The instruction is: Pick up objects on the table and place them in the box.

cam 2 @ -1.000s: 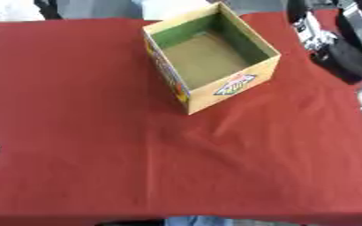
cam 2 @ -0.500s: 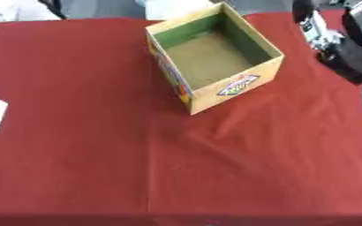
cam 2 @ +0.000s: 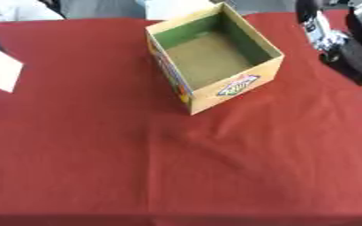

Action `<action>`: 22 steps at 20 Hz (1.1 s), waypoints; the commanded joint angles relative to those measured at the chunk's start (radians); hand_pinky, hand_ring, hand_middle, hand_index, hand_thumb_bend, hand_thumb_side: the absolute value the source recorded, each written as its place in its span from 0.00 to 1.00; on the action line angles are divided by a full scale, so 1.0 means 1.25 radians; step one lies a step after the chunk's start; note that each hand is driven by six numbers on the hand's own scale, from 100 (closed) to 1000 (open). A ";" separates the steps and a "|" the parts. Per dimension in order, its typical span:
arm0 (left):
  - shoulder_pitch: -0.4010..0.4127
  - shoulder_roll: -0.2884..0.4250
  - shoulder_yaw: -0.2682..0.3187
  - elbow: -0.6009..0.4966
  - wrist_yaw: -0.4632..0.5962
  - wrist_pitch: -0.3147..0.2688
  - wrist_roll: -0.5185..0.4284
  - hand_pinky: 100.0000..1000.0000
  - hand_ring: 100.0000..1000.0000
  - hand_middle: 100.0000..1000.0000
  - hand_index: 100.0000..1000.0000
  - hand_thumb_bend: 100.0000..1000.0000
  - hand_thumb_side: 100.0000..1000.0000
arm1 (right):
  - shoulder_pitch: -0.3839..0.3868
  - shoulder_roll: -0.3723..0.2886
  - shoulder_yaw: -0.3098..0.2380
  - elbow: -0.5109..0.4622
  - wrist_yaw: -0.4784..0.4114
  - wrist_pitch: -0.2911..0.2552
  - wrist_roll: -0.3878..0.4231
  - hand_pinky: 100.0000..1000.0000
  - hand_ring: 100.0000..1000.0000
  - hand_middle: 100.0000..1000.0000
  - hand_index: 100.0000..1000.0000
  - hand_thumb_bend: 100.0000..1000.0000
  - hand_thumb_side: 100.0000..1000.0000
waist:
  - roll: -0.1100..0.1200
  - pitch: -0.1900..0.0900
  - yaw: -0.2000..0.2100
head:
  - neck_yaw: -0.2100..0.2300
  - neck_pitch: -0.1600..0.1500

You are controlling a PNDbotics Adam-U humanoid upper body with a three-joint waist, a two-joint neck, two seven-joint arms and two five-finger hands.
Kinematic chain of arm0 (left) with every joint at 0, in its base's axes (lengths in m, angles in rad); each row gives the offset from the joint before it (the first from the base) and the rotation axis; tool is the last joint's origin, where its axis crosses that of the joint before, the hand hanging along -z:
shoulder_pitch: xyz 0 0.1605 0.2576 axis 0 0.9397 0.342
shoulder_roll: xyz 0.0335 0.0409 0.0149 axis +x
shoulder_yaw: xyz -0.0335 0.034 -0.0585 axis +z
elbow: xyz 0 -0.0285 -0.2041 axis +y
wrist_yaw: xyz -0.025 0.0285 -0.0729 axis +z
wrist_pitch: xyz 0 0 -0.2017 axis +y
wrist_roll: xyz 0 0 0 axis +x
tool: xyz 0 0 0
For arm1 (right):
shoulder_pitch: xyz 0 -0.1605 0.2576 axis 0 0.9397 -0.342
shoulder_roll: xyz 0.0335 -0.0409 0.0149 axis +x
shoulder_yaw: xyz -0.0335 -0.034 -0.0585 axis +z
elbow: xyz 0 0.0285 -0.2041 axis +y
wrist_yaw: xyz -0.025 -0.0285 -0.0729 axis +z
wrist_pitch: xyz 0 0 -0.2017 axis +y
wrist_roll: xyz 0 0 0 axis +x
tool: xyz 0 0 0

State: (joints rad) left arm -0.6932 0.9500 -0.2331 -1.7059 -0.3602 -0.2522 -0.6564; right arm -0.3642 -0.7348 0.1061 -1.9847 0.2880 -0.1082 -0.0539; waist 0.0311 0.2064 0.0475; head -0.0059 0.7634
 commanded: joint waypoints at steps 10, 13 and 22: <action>-0.254 -0.202 -0.057 0.170 -0.057 -0.015 -0.033 0.68 0.60 0.53 0.68 0.06 0.03 | -0.042 -0.001 0.003 -0.012 -0.014 -0.009 0.012 0.83 0.74 0.71 0.80 0.00 0.99 | -0.004 -0.003 -0.029 | 0.037 -0.021; -0.304 -0.250 -0.058 0.221 -0.089 -0.027 -0.024 0.68 0.59 0.53 0.68 0.05 0.03 | -0.053 0.006 0.006 -0.012 -0.018 -0.011 0.015 0.83 0.74 0.71 0.80 0.00 0.99 | -0.005 0.002 -0.043 | 0.046 -0.033; -0.406 -0.376 -0.048 0.373 -0.221 -0.058 0.031 0.68 0.59 0.53 0.68 0.07 0.06 | -0.102 0.038 0.014 -0.012 -0.032 -0.022 0.026 0.83 0.74 0.71 0.80 0.00 0.98 | -0.006 0.023 -0.100 | 0.095 -0.071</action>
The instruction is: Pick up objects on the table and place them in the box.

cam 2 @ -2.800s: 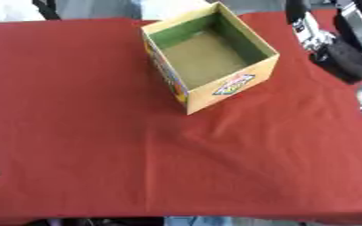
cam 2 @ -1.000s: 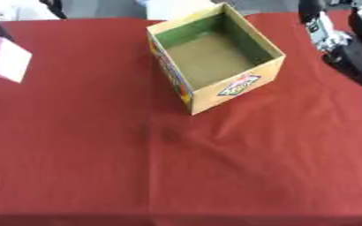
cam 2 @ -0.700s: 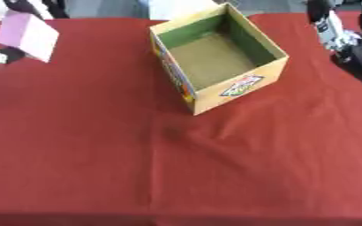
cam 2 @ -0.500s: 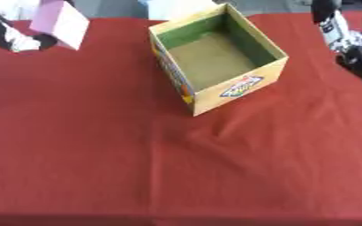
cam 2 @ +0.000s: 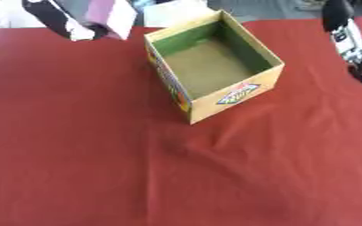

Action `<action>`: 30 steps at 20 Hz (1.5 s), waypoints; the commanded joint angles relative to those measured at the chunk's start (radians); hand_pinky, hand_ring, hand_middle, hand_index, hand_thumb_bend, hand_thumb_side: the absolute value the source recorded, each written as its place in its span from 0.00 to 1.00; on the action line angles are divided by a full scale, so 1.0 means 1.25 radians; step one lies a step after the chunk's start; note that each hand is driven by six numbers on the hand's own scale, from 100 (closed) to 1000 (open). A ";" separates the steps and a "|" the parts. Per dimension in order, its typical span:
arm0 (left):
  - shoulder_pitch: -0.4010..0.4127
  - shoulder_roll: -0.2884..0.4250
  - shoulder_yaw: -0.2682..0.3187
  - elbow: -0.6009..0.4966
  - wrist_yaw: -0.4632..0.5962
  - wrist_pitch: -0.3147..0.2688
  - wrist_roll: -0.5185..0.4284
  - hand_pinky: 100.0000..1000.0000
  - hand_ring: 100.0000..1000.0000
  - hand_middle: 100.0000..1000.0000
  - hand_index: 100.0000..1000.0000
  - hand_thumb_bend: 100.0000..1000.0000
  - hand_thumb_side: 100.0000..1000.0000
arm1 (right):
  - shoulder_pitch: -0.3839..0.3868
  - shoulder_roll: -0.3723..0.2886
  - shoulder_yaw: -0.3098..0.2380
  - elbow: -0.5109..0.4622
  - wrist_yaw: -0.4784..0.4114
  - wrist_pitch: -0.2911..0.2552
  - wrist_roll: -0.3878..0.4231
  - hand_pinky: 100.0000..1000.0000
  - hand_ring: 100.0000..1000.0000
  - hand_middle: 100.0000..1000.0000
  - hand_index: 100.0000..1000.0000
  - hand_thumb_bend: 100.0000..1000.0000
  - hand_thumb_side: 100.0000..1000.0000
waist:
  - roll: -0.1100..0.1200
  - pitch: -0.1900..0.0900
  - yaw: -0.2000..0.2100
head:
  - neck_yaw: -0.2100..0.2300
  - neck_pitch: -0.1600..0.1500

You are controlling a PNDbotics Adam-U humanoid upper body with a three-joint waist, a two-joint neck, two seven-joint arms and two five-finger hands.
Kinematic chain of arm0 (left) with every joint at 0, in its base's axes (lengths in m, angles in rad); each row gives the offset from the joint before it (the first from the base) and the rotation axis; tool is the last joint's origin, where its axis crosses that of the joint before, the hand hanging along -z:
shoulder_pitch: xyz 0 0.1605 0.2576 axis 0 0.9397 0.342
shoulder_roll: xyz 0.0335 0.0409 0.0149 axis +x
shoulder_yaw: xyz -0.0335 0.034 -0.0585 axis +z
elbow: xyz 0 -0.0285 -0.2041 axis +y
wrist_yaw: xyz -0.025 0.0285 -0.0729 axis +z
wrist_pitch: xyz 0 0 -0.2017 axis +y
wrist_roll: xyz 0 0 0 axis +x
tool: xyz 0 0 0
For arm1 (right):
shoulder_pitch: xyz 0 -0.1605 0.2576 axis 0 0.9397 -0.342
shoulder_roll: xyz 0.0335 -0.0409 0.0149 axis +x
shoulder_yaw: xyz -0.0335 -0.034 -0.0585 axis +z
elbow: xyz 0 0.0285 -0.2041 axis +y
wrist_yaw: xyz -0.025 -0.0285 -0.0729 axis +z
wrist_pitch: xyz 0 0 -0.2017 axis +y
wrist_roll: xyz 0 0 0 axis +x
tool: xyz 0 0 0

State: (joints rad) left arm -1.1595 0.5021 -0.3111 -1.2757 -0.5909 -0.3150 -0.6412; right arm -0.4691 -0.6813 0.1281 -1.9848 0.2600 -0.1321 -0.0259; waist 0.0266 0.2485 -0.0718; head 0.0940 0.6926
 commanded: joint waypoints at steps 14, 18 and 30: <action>-0.082 -0.103 0.053 0.177 -0.207 -0.040 0.115 0.68 0.60 0.53 0.68 0.08 0.06 | -0.089 0.039 0.013 -0.012 -0.035 -0.018 0.024 0.83 0.74 0.71 0.79 0.00 0.98 | 0.012 0.030 -0.100 | 0.097 -0.065; -0.081 -0.117 0.051 0.196 -0.229 -0.052 0.118 0.69 0.61 0.55 0.69 0.10 0.08 | -0.102 0.048 0.017 -0.012 -0.039 -0.020 0.028 0.83 0.74 0.71 0.79 0.00 0.98 | 0.020 0.041 -0.122 | 0.111 -0.072; -0.067 -0.123 0.041 0.217 -0.306 -0.083 0.108 0.78 0.77 0.76 0.85 0.48 0.33 | -0.104 0.055 0.016 -0.012 -0.043 -0.020 0.025 0.83 0.73 0.71 0.79 0.00 0.98 | 0.030 0.050 -0.136 | 0.104 -0.072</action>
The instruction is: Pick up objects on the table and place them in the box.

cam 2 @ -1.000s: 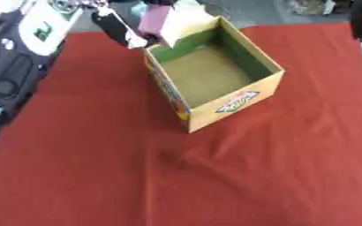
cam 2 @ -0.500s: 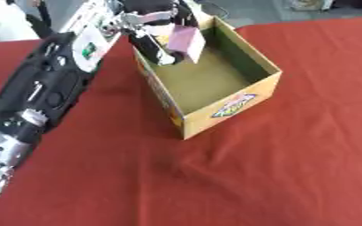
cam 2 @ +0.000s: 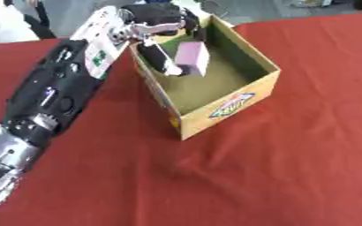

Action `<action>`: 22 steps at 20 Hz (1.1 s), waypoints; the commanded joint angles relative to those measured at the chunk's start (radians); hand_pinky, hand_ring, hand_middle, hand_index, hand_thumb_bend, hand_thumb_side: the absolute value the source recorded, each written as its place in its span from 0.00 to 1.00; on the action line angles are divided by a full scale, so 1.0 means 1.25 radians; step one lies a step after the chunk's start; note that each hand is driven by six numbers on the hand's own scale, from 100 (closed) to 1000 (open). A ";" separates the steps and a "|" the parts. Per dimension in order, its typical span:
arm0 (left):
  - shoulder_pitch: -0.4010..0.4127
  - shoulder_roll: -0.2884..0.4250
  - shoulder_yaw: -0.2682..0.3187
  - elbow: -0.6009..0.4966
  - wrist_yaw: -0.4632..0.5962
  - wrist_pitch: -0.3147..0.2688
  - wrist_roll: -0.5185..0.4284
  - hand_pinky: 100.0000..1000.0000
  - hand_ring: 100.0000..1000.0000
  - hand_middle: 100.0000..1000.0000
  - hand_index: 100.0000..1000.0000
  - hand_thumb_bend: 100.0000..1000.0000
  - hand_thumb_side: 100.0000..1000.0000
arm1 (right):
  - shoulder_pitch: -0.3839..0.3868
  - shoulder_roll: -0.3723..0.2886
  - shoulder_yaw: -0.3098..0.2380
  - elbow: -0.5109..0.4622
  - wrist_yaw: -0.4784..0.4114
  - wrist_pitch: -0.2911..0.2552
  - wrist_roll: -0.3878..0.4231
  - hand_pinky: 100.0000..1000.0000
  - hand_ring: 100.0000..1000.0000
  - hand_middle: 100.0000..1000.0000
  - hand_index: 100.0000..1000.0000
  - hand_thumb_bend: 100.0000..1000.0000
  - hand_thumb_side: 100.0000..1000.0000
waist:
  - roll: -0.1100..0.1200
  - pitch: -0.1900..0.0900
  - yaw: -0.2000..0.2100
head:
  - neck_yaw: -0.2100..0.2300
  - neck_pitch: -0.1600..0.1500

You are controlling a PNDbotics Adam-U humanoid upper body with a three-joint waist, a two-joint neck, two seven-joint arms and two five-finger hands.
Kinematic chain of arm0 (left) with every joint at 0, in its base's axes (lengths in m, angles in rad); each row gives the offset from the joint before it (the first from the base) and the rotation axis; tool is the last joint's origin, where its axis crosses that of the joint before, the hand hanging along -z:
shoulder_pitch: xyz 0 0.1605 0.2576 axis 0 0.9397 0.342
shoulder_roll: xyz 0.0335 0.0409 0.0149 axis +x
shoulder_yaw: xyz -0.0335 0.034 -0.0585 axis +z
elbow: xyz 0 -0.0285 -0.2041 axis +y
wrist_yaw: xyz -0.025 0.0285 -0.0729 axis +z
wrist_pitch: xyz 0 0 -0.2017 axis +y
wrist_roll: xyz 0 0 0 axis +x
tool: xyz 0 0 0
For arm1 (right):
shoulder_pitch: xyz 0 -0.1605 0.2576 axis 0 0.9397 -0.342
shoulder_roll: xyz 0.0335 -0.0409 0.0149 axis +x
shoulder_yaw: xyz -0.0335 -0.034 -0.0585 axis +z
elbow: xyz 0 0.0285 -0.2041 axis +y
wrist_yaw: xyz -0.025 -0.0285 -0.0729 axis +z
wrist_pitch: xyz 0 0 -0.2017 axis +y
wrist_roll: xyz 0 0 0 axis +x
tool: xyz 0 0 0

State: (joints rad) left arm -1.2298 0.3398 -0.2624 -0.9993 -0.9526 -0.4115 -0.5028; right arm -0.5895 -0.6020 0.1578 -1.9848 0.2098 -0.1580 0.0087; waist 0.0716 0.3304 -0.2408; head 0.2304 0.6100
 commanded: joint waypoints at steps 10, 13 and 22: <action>-0.007 0.018 0.021 -0.025 -0.003 -0.009 0.047 0.80 0.79 0.78 0.87 0.65 0.52 | 0.004 -0.011 -0.008 -0.012 -0.001 0.006 -0.003 0.83 0.73 0.71 0.79 0.00 0.98 | -0.011 -0.024 0.011 | -0.015 0.008; -0.005 0.023 0.021 -0.032 0.026 -0.003 0.066 0.79 0.78 0.76 0.85 0.60 0.52 | 0.009 -0.012 -0.009 -0.012 -0.001 0.008 -0.004 0.83 0.73 0.71 0.79 0.00 0.98 | -0.013 -0.029 0.015 | -0.018 0.014; 0.002 0.063 0.031 -0.110 0.146 0.027 0.086 0.75 0.72 0.71 0.81 0.52 0.53 | 0.030 -0.023 -0.017 -0.012 0.003 0.013 -0.009 0.83 0.74 0.71 0.79 0.00 0.97 | -0.022 -0.065 0.046 | -0.031 0.045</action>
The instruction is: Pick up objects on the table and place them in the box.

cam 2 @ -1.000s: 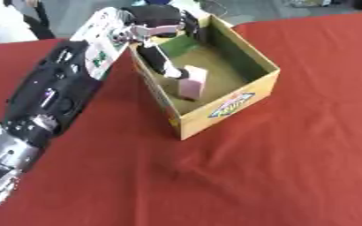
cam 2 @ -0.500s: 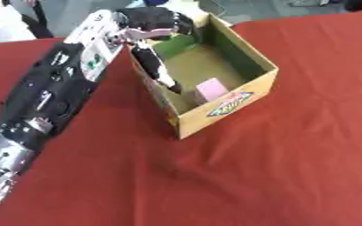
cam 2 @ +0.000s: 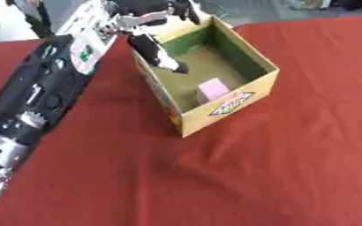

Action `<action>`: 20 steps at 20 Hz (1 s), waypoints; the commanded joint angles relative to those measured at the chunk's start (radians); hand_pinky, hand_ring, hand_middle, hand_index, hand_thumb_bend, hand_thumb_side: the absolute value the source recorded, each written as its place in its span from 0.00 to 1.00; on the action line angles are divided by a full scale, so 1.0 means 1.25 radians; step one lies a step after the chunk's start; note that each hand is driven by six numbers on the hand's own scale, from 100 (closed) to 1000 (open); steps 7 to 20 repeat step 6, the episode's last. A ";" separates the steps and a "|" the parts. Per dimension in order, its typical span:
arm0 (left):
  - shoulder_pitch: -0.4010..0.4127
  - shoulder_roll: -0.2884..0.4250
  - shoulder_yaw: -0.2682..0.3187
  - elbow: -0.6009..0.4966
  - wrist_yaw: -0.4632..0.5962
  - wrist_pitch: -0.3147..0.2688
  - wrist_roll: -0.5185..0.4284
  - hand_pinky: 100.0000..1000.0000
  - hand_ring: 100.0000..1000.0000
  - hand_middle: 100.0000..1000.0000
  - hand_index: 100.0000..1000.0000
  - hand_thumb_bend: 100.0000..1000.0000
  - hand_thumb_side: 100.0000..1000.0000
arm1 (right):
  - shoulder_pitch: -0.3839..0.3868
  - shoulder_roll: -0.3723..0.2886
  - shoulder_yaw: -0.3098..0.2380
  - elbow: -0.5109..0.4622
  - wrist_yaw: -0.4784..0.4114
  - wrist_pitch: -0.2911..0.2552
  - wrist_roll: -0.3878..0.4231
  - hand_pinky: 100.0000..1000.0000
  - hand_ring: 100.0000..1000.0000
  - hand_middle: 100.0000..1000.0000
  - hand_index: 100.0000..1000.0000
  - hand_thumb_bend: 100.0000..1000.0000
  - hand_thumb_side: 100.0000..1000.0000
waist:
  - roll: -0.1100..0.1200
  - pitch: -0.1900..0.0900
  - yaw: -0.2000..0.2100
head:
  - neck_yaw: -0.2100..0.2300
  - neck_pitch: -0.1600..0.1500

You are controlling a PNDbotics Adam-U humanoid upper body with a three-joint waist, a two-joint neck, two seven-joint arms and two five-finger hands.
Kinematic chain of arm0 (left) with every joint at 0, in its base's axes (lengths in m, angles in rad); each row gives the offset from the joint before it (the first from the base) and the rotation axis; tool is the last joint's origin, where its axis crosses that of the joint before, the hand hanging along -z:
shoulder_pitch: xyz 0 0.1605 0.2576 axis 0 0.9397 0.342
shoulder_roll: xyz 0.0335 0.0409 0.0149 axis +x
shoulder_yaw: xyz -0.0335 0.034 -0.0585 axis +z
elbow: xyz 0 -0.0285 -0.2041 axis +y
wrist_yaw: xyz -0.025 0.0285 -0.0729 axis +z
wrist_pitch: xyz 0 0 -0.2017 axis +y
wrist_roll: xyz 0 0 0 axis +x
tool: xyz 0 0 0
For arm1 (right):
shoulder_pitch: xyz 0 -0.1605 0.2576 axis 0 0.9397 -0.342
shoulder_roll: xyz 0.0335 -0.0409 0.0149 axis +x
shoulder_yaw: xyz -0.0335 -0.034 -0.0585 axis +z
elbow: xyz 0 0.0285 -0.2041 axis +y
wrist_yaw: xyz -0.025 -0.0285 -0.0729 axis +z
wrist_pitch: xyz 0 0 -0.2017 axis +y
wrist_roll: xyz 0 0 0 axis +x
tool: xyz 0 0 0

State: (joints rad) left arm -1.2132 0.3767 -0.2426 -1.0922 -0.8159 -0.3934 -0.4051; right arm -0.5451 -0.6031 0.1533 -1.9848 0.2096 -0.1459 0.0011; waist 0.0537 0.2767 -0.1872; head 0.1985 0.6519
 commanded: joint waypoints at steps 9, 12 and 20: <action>0.031 0.108 0.025 -0.134 0.149 0.054 0.027 0.73 0.70 0.69 0.80 0.48 0.52 | 0.012 -0.036 -0.018 -0.012 0.009 0.004 -0.005 0.83 0.74 0.71 0.79 0.00 0.97 | -0.006 -0.047 0.037 | -0.022 0.036; 0.031 0.108 0.025 -0.134 0.149 0.054 0.027 0.73 0.70 0.69 0.80 0.48 0.52 | 0.012 -0.036 -0.018 -0.012 0.009 0.004 -0.005 0.83 0.74 0.71 0.79 0.00 0.97 | -0.006 -0.047 0.037 | -0.022 0.036; 0.031 0.108 0.025 -0.134 0.149 0.054 0.027 0.73 0.70 0.69 0.80 0.48 0.52 | 0.012 -0.036 -0.018 -0.012 0.009 0.004 -0.005 0.83 0.74 0.71 0.79 0.00 0.97 | -0.006 -0.047 0.037 | -0.022 0.036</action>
